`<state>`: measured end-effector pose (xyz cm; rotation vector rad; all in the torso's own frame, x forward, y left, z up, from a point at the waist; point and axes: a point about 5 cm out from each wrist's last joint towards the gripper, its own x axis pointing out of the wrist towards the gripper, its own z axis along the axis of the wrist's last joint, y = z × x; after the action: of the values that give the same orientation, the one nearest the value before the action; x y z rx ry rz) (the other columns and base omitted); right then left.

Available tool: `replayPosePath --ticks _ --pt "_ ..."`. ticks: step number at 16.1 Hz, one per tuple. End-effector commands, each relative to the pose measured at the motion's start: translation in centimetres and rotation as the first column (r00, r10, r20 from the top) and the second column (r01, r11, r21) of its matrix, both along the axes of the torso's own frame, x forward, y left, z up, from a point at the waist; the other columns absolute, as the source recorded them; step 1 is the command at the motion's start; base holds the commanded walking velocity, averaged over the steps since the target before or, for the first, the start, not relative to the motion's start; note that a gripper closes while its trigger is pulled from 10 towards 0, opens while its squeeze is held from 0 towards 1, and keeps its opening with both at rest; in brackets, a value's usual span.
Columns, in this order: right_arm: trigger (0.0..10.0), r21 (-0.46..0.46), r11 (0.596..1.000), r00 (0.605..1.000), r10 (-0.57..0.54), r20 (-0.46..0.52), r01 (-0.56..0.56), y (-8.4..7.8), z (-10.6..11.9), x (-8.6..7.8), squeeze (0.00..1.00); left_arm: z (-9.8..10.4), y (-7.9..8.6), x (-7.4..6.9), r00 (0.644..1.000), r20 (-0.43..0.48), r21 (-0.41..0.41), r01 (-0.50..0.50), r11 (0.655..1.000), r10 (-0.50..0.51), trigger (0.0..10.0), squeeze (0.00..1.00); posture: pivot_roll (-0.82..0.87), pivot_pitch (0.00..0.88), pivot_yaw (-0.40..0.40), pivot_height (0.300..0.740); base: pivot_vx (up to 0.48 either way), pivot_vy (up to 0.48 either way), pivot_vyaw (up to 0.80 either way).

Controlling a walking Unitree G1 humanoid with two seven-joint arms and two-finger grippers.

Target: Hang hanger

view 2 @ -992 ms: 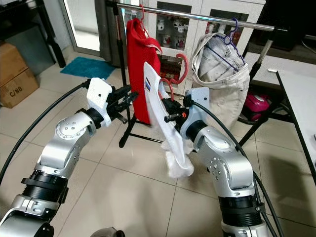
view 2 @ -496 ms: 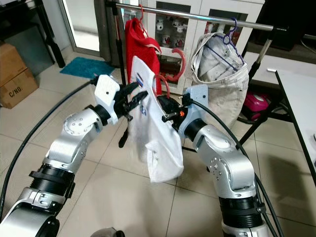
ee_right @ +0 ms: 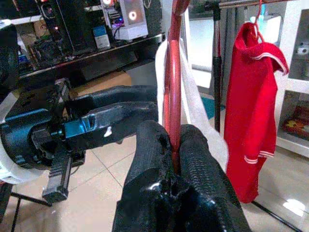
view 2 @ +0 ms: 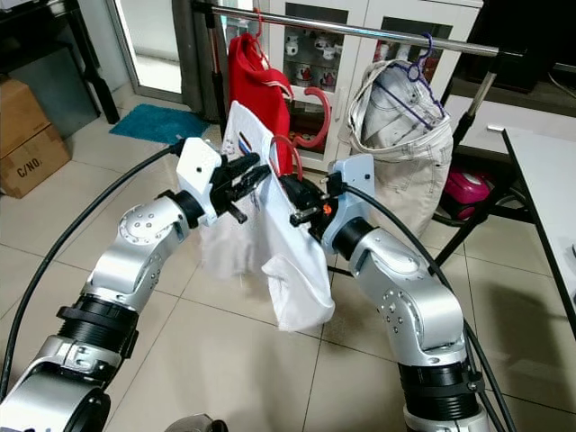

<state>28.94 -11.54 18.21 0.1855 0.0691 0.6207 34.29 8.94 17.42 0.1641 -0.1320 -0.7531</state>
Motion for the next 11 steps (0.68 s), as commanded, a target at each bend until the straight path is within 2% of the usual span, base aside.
replayPosePath --ticks 1,6,11 --pt "10.0 0.018 0.999 0.999 0.026 0.044 -0.027 0.25 1.09 -0.34 0.0 0.57 -0.32 0.24 1.0 0.024 0.017 0.019 1.0 -0.019 0.0 0.0 -0.17 0.0 0.014 0.74 0.0 0.0 0.0" --pt "10.0 0.022 0.999 0.999 0.022 0.045 -0.023 0.19 1.08 -0.36 0.0 0.65 -0.07 0.59 1.0 0.019 0.02 0.01 1.0 -0.01 0.0 0.0 -0.16 0.0 0.017 0.74 0.0 0.0 0.0" --pt "10.0 0.024 1.0 0.999 0.018 0.045 -0.019 0.21 1.05 -0.22 0.0 0.77 0.66 0.92 1.0 0.009 -0.018 -0.002 1.0 0.002 0.0 0.0 -0.16 0.0 0.017 0.74 0.0 0.0 0.0"
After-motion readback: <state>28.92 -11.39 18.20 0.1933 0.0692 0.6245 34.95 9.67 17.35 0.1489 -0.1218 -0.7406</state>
